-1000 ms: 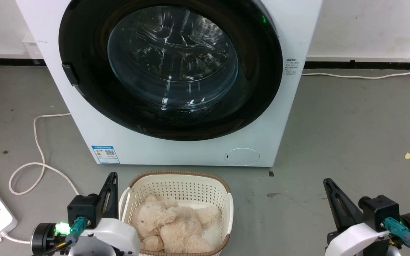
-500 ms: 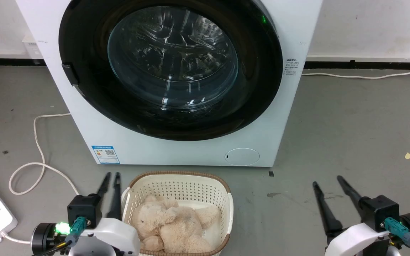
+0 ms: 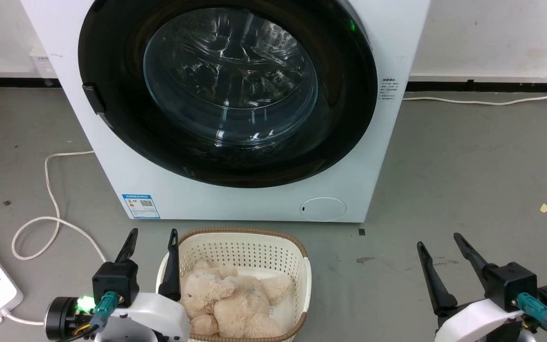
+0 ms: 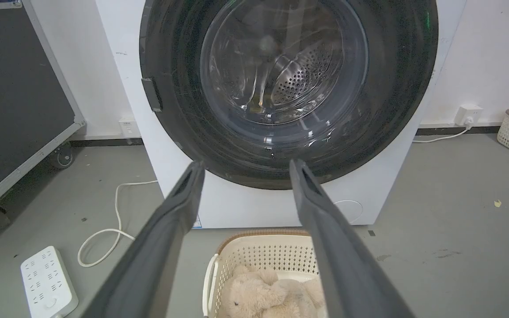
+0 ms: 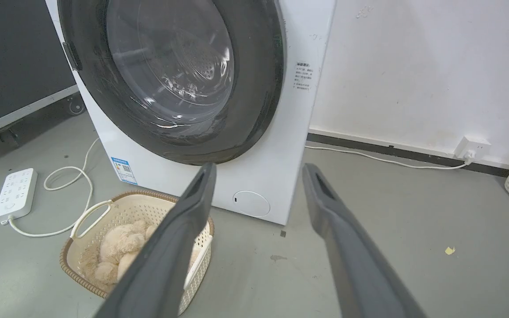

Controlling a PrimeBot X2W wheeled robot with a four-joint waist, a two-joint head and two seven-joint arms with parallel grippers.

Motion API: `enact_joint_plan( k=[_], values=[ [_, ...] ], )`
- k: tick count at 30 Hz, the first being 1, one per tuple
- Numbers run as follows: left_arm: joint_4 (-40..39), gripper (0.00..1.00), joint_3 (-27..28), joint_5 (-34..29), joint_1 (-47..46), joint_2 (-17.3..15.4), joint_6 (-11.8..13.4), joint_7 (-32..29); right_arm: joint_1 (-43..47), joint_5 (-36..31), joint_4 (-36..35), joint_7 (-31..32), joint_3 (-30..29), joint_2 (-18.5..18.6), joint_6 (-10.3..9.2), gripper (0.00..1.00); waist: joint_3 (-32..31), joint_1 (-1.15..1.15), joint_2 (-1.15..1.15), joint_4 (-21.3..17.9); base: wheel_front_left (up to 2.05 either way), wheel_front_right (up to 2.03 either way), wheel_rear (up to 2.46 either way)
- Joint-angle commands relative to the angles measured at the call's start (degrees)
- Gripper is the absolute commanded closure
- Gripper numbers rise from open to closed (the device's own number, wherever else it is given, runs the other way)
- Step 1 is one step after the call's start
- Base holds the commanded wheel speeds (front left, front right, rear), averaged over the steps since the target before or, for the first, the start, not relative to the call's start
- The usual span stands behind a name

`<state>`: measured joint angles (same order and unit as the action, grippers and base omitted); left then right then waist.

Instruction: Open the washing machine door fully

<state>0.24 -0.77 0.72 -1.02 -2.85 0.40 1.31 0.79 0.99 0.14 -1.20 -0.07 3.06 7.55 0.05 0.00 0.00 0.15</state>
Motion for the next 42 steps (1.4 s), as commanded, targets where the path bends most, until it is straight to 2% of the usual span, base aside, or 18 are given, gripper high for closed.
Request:
enact_joint_plan(
  k=[1,14,15,16,17,32,38,42],
  values=[
    [-0.11,0.0,-0.11,0.35,0.99,-0.01,0.32,0.72,0.58,0.2,-0.14,-0.83,-0.35,-0.02,-0.01,0.0,0.05,0.0,0.0,0.09,0.0,0.0,0.0],
    [-0.62,0.0,-1.21,1.16,0.4,-0.01,0.79,2.39,0.03,-0.97,-1.2,-2.5,0.23,1.27,-0.02,0.0,2.59,0.0,0.0,1.41,0.0,0.0,0.0],
    [-0.78,0.0,-1.42,1.29,0.21,-0.01,0.91,2.63,-0.29,-0.83,-1.28,-2.74,0.33,1.55,-0.02,0.16,3.13,0.0,0.0,1.62,0.0,0.0,0.0],
    [-0.78,0.0,-1.42,1.29,0.21,-0.01,0.91,2.63,-0.29,-0.83,-1.28,-2.74,0.33,1.55,-0.02,0.16,3.13,0.0,0.0,1.62,0.0,0.0,0.0],
    [-0.85,0.0,-1.52,1.36,0.11,-0.01,0.98,2.75,-0.5,-0.64,-1.27,-2.86,0.29,1.64,-0.02,1.0,3.38,0.0,0.0,1.71,0.0,0.0,0.0],
    [-1.61,0.0,-2.05,1.96,-1.25,-0.02,1.41,4.55,-7.58,7.96,-2.41,-0.91,-0.86,4.82,-0.03,1.0,7.05,0.0,0.0,3.14,0.0,0.0,0.0],
    [-1.96,0.0,-2.44,2.26,-1.75,-0.02,1.57,5.26,-12.01,14.69,-2.83,2.31,-3.8,4.7,-0.03,1.0,8.82,0.0,0.0,4.09,0.0,0.0,0.0],
    [-2.42,0.0,-2.29,2.42,-2.08,-0.02,1.69,5.74,-15.59,19.47,-1.8,5.55,-6.3,3.31,-0.03,1.0,10.24,0.0,0.0,4.52,0.0,0.0,0.0]
  ],
)
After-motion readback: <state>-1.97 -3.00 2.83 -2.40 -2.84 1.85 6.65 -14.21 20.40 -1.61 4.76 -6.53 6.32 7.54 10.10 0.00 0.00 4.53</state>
